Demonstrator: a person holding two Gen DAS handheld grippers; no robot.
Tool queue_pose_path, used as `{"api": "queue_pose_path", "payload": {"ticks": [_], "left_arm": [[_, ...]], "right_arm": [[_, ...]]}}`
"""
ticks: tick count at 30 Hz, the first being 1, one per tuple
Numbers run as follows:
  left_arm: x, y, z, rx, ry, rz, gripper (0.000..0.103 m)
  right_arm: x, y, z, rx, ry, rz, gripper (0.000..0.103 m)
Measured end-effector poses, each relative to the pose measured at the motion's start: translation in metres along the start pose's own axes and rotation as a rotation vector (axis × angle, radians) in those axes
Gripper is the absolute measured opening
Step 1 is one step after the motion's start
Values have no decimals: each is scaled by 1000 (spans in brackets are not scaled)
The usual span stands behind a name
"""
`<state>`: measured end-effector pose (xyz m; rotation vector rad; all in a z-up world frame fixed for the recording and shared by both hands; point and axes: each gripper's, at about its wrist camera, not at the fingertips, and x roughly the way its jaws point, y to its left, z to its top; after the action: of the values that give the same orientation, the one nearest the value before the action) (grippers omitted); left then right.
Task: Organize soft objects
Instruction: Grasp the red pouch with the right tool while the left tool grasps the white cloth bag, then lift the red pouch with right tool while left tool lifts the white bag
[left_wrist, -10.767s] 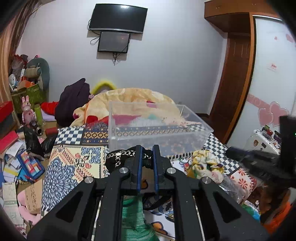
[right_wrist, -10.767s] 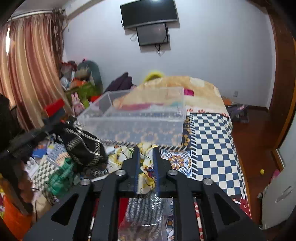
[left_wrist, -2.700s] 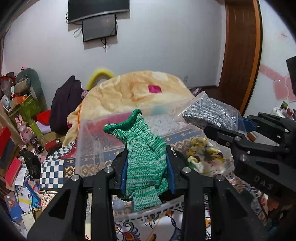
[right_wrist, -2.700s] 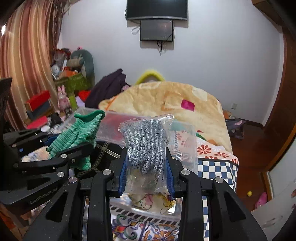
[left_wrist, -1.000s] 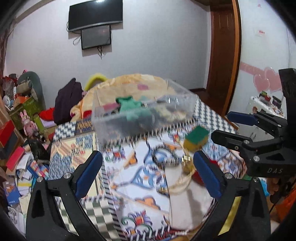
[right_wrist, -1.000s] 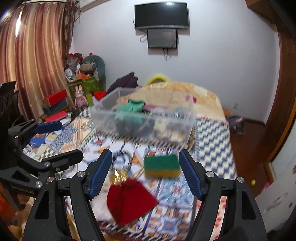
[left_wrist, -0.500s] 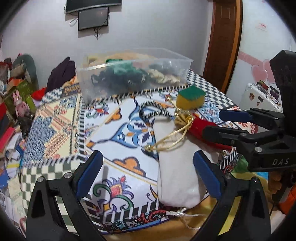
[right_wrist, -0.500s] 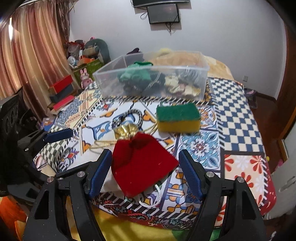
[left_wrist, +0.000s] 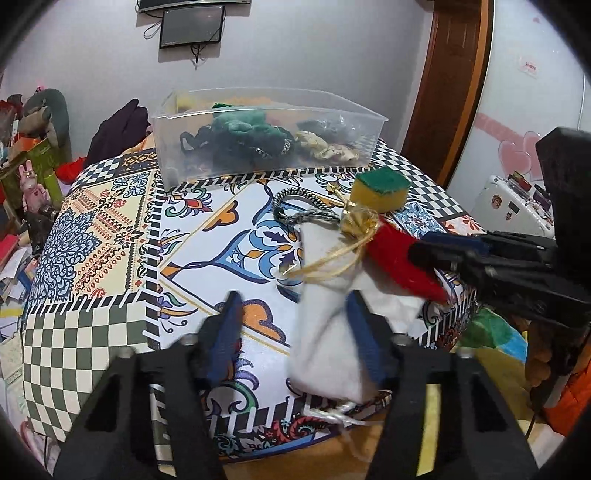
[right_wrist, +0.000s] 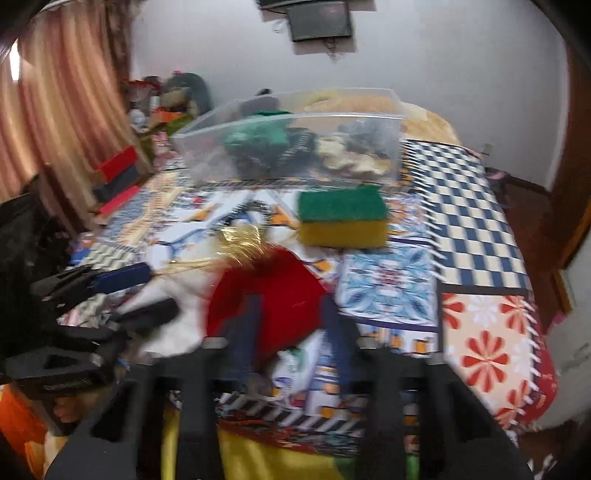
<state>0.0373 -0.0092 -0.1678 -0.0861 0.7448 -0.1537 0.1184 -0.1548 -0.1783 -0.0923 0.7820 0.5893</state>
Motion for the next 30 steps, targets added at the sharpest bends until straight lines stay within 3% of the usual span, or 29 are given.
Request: {"api": "queue_pose_path", "payload": {"ticks": [4, 7, 9, 10, 11, 19, 21, 24, 28, 30], "left_arm": [[0, 2, 1, -13, 0, -34, 27], [-1, -2, 1, 3, -6, -24, 24], [-1, -4, 1, 11, -8, -20, 22], [-2, -5, 1, 15, -11, -16, 20], [-3, -4, 1, 17, -13, -14, 17], [-6, -5, 3, 19, -25, -21, 9], [-8, -6, 3, 20, -34, -24, 7], [-14, -6, 4, 19, -50, -33, 4], [-21, -5, 6, 20, -74, -12, 4], [-26, -2, 7, 15, -89, -6, 3]], "right_arm": [[-3, -15, 0, 78, 6, 46, 12], [-10, -11, 3, 81, -2, 67, 15], [-12, -3, 5, 70, -4, 82, 35], [-13, 1, 6, 64, -12, 87, 57], [-14, 6, 5, 53, -25, 85, 71], [15, 24, 9, -21, 27, 30, 73], [15, 24, 9, -41, 18, 9, 66], [13, 21, 9, -37, 14, 19, 44], [7, 16, 10, -11, 3, 49, 9], [5, 16, 9, -14, -5, 28, 9]]}}
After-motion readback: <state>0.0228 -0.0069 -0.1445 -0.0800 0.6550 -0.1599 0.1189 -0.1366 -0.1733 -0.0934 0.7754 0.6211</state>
